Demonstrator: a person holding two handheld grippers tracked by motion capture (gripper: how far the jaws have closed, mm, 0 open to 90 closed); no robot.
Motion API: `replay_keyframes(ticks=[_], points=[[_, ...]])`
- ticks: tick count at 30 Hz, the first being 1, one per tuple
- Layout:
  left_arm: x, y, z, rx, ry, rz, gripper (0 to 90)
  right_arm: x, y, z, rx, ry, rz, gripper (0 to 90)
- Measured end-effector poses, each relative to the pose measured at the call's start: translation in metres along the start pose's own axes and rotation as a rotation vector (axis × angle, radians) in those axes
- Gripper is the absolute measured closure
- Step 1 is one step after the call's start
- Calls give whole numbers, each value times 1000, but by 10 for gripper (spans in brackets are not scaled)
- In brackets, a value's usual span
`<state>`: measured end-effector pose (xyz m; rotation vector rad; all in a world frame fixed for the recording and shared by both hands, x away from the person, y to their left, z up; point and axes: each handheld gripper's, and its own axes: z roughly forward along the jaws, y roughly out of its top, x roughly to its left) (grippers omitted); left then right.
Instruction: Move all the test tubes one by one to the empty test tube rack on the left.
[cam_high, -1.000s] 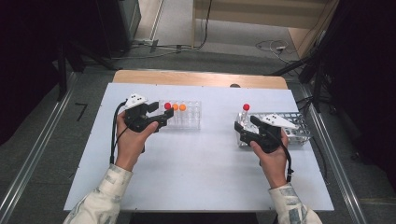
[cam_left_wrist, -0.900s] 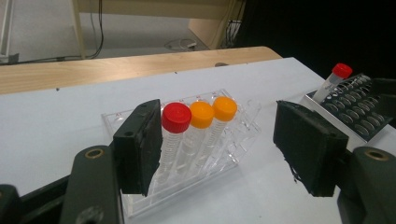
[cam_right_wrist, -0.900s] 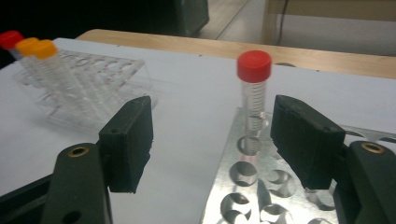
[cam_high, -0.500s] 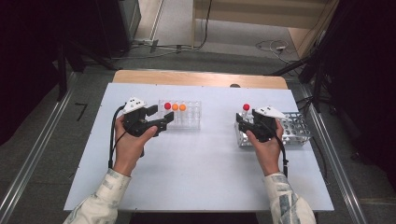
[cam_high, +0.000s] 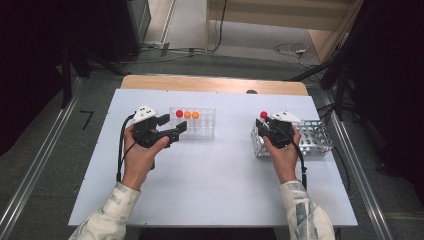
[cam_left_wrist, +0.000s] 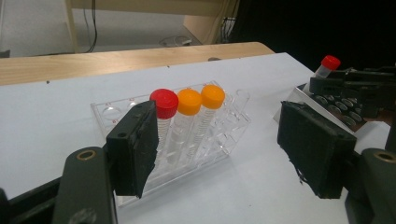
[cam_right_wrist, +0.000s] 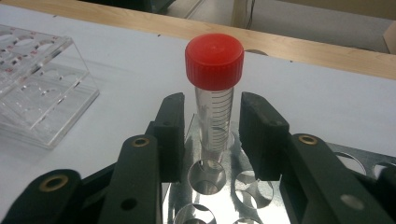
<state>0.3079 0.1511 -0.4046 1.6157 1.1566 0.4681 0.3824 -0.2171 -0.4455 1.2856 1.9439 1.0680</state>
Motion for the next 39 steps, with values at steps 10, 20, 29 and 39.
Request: replay_keyframes(ticks=[10, 20, 29, 39], points=[[-1, 0, 0, 3, 1, 3, 281, -1, 0, -1, -9, -10, -8, 710], [0, 0, -1, 5, 4, 5, 279, -5, 16, -21, -75, -5, 0, 710], [-3, -1, 1, 8, 3, 8, 278, -4, 33, -48, -131, 13, -8, 711], [-7, -1, 3, 6, -9, 12, 278, 5, 29, -64, -142, 80, -23, 712]])
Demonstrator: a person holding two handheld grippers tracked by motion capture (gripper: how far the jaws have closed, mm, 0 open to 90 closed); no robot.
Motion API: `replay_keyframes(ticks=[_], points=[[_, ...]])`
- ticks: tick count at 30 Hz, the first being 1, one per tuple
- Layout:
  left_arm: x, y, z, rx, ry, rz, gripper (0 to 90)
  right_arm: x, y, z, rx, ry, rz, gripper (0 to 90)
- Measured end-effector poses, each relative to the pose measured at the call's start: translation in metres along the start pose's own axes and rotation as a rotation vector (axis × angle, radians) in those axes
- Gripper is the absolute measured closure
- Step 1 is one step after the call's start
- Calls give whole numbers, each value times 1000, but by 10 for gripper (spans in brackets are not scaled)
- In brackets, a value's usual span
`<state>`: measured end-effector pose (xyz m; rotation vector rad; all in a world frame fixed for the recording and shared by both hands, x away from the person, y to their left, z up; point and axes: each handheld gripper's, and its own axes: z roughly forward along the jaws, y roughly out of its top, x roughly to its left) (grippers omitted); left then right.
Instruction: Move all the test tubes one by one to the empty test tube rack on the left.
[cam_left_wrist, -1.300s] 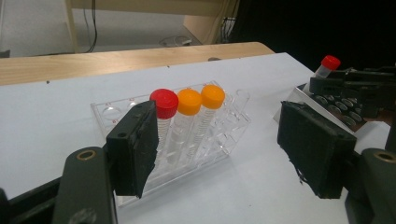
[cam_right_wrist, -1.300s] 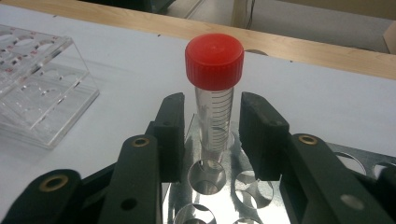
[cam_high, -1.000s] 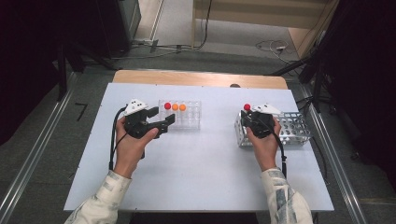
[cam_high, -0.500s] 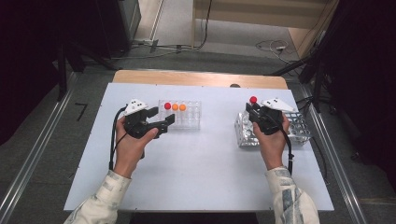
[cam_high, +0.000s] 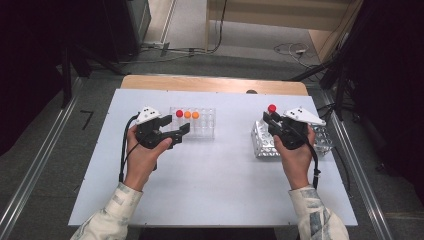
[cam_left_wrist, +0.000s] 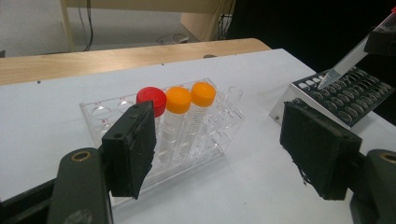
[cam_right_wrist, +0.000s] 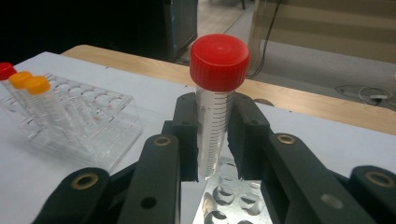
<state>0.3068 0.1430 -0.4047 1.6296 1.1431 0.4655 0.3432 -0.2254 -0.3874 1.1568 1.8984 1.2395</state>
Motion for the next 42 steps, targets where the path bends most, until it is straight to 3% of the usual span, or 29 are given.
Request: replay_keyframes(ticks=[11, 26, 32, 42], points=[[-8, -1, 3, 6, -20, 14, 278, 25, -11, 8, 29, 91, -19, 712], [-20, -4, 13, 18, -65, 26, 278, 88, -30, 37, 100, 226, -76, 712], [-24, -4, 16, 25, -75, 32, 278, 105, -32, 45, 114, 258, -94, 713], [-31, -6, 21, 35, -100, 46, 286, 123, -35, 52, 130, 291, -109, 713]])
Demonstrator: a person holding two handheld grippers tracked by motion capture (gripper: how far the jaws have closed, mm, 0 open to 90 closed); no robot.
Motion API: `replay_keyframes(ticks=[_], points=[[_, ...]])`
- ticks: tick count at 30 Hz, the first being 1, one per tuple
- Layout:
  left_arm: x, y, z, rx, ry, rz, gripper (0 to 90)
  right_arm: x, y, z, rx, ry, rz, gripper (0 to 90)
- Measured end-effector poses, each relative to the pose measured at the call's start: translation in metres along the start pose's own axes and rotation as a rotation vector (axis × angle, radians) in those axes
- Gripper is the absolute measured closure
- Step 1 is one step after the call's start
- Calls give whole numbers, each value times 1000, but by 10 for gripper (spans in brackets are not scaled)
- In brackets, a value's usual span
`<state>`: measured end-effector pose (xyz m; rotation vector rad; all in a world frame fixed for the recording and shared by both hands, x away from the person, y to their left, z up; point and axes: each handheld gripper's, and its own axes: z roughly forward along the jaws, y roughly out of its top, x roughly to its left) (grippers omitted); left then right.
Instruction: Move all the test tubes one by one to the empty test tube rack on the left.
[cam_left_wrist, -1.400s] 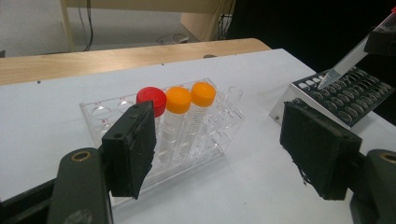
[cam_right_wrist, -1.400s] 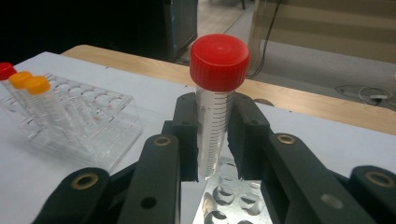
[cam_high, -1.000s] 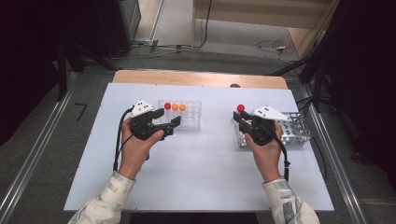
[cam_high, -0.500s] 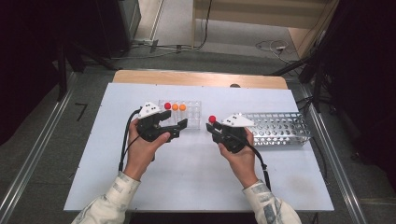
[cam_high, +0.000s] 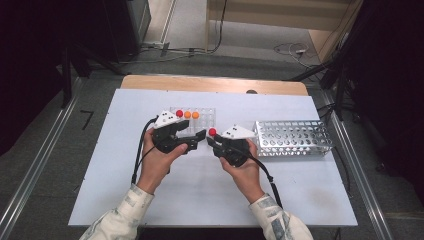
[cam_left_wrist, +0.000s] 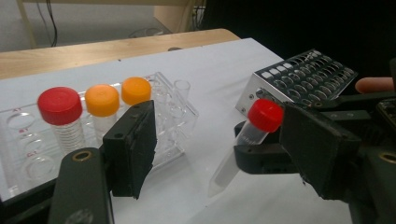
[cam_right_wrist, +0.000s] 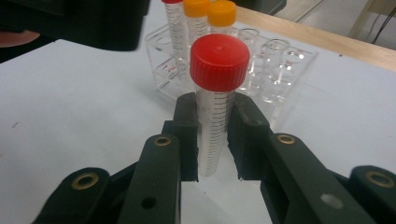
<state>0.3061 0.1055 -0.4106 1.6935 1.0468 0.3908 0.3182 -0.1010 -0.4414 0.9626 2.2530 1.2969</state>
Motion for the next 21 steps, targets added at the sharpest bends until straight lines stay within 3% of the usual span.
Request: replay_keyframes(ticks=[8, 17, 21], points=[[-8, -3, 9, 26, -30, 26, 386, 13, 2, 6, 3, 27, -18, 713], [-8, -5, 9, 40, -41, 54, 583, 16, 3, 7, 6, 35, -28, 713], [-10, -6, 10, 54, -45, 68, 627, 16, 4, 6, 6, 35, -28, 713]])
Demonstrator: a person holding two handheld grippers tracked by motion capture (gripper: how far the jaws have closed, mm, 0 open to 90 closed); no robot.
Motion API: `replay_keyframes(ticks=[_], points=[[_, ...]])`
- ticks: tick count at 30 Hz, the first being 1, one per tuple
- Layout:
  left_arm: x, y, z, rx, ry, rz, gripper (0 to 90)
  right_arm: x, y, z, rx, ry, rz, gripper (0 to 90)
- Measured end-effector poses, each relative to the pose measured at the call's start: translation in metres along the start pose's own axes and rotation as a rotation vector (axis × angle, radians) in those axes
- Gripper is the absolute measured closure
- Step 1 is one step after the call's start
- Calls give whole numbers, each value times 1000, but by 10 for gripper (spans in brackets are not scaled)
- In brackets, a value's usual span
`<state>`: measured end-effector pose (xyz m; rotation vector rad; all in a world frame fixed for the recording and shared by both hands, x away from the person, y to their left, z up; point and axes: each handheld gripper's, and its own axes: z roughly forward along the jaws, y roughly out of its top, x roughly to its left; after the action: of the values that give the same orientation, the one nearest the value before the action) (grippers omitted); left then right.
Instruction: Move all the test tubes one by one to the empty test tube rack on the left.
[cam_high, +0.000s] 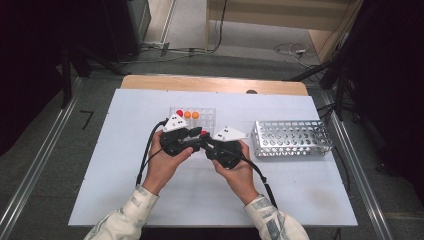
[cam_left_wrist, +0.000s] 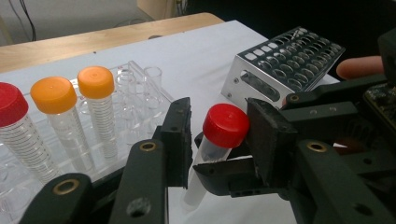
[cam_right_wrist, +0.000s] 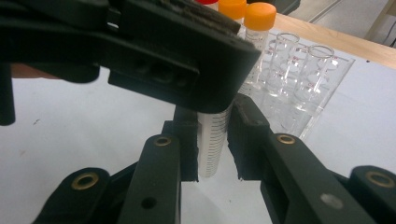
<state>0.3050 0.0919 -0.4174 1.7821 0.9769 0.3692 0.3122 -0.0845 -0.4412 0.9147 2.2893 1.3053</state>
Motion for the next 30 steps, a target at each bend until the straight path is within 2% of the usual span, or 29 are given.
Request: replay_keyframes(ticks=[9, 17, 23, 30], points=[[-1, 0, -1, 7, 24, 28, 706, 1, 0, 0, 0, 2, -4, 696], [4, 3, -10, -22, 49, 13, 707, 0, 0, -3, -22, 54, 41, 357], [13, 6, -24, -42, 80, -5, 707, -7, -2, -12, -42, 43, 52, 295], [25, 12, -39, -60, 126, -28, 707, -18, -11, -22, -34, 17, 56, 252]])
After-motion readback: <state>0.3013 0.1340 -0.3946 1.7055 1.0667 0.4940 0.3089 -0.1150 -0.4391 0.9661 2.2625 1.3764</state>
